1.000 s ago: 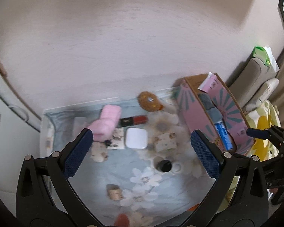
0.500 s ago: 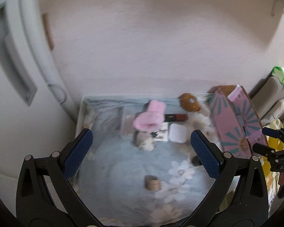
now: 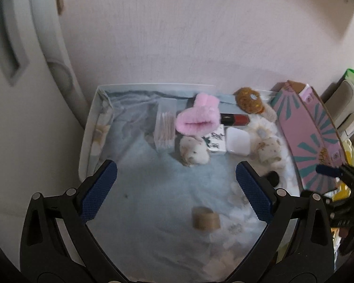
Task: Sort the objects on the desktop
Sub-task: 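Grasp the clear cotton-swab box with the left tool while the right tool grasps the white spotted plush, then lift and carry the swab box and spotted plush over the cardboard box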
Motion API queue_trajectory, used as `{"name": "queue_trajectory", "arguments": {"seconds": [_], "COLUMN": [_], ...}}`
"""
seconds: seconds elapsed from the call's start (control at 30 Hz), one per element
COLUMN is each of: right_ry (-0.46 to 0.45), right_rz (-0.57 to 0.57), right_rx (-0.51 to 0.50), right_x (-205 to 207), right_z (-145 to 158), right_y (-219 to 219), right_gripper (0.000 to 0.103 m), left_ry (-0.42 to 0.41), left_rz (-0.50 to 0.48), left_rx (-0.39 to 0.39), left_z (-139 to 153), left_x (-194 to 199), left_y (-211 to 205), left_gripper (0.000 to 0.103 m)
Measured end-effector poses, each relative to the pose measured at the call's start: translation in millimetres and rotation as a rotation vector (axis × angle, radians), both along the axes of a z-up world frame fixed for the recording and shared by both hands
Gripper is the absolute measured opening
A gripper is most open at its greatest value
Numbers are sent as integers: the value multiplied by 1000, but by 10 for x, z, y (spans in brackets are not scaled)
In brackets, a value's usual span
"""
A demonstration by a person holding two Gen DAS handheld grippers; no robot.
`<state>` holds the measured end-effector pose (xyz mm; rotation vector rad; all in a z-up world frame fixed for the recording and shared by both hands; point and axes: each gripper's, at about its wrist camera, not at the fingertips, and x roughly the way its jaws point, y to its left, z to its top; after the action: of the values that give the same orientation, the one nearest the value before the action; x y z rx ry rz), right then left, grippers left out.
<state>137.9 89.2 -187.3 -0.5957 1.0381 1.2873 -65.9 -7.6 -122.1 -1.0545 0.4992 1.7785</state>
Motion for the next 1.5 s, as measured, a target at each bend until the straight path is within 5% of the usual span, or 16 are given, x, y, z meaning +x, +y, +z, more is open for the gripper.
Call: {"name": "queue_trajectory", "arguments": {"seconds": [0.6, 0.77, 0.83, 0.87, 1.1, 1.5], "right_ry": [21, 17, 37, 45, 41, 32], "right_rz": [-240, -261, -265, -268, -273, -261], "right_rx": [-17, -38, -56, -68, -64, -36], "right_x": [391, 451, 494, 512, 522, 459], "right_z": [-529, -634, -705, -738, -729, -345], "right_y": [628, 743, 778, 791, 779, 546], "right_gripper": [82, 79, 55, 54, 40, 39], "left_ry": [-46, -103, -134, -141, -128, -55], "left_rz": [-44, -62, -72, -80, -73, -14], "left_rx": [-68, -52, -40, -39, -43, -17], "left_z": [-854, -980, -1006, -1016, -1000, -523], "left_x": [-638, -688, -691, -681, -650, -622], "left_y": [729, 729, 739, 749, 737, 484], "left_gripper": [78, 53, 36, 30, 28, 28]}}
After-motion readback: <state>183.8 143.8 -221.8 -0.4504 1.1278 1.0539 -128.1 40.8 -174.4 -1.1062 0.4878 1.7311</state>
